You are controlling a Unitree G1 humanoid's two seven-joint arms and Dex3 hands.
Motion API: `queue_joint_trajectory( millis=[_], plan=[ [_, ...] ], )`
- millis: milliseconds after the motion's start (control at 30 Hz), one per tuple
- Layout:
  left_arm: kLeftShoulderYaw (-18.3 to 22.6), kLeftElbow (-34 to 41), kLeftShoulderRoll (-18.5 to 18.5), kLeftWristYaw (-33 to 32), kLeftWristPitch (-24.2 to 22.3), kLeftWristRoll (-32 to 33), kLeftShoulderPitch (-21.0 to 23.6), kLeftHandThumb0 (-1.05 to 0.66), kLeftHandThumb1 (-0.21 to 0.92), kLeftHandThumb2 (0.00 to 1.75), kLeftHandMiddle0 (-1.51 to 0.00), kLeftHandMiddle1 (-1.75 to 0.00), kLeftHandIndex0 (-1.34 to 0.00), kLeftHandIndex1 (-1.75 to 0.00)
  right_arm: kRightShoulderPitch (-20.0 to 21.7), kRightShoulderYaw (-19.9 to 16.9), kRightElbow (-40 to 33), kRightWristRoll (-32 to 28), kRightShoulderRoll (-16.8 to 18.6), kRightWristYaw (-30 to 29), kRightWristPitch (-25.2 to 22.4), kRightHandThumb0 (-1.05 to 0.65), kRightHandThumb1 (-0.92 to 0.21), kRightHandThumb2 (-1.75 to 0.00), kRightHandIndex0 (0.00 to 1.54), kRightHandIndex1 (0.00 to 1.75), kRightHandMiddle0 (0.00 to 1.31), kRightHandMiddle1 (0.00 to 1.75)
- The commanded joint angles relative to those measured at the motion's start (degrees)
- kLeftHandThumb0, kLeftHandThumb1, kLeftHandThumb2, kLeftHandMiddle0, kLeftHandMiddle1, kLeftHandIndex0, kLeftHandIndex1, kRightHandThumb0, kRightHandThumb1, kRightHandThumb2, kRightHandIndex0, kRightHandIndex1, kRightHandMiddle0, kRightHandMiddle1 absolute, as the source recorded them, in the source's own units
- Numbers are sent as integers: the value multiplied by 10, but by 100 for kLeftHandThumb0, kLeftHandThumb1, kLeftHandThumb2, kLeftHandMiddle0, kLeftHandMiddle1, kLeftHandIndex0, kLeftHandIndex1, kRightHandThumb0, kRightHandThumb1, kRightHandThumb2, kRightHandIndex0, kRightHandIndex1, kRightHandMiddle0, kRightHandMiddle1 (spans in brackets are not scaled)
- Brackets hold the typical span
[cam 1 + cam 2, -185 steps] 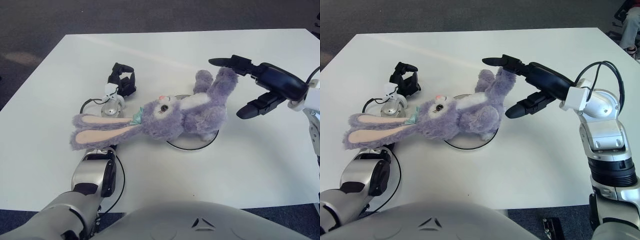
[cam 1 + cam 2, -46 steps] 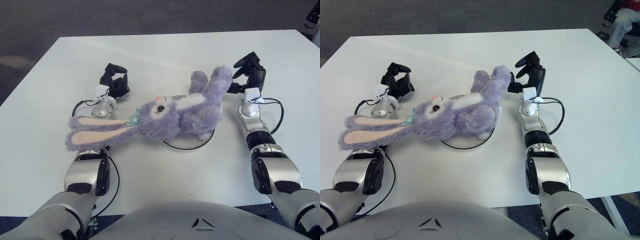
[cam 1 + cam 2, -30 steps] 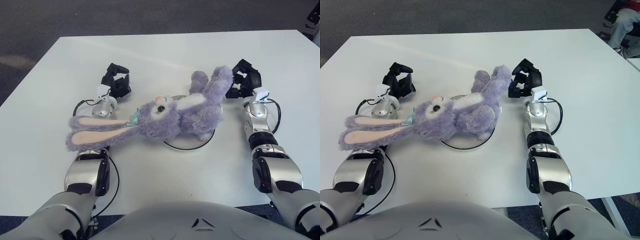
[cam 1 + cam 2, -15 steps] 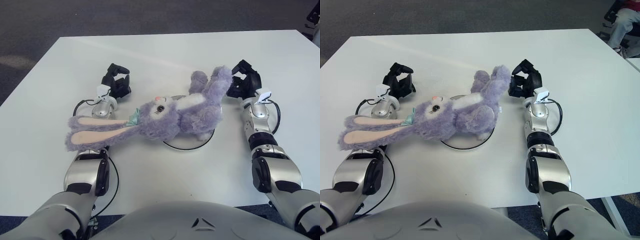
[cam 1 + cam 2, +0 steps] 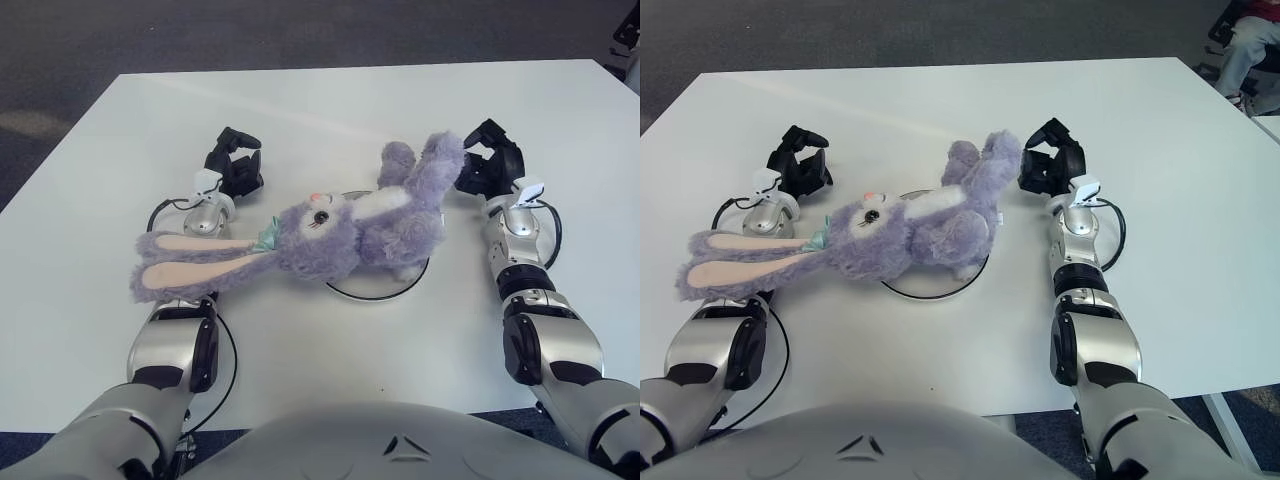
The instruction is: Put the doll into the plate.
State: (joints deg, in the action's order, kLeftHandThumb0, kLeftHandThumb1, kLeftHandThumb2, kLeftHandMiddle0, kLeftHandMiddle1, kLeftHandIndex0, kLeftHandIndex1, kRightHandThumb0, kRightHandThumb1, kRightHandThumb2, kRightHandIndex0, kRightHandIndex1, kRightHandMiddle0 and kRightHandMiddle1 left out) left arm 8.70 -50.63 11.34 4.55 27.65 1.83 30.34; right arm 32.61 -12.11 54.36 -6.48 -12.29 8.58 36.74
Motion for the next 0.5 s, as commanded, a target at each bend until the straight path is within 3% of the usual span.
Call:
queue_joint_trajectory(
  millis=[0,467],
  plan=[
    [-5,-22,-3,4,-5,-5,-55,-38,71,81,-94,-175,-32,-175,-71,3,41,-2,35,1,-8,-44,-46,-114,123,175,50,175],
    [-8,-20,-4,1,-5,-8,-55,-38,70,83,-95,-175,-33,-175,-71,1,37,-1,32,1,-20,-43,-46,-114,124,175,50,175]
  ],
)
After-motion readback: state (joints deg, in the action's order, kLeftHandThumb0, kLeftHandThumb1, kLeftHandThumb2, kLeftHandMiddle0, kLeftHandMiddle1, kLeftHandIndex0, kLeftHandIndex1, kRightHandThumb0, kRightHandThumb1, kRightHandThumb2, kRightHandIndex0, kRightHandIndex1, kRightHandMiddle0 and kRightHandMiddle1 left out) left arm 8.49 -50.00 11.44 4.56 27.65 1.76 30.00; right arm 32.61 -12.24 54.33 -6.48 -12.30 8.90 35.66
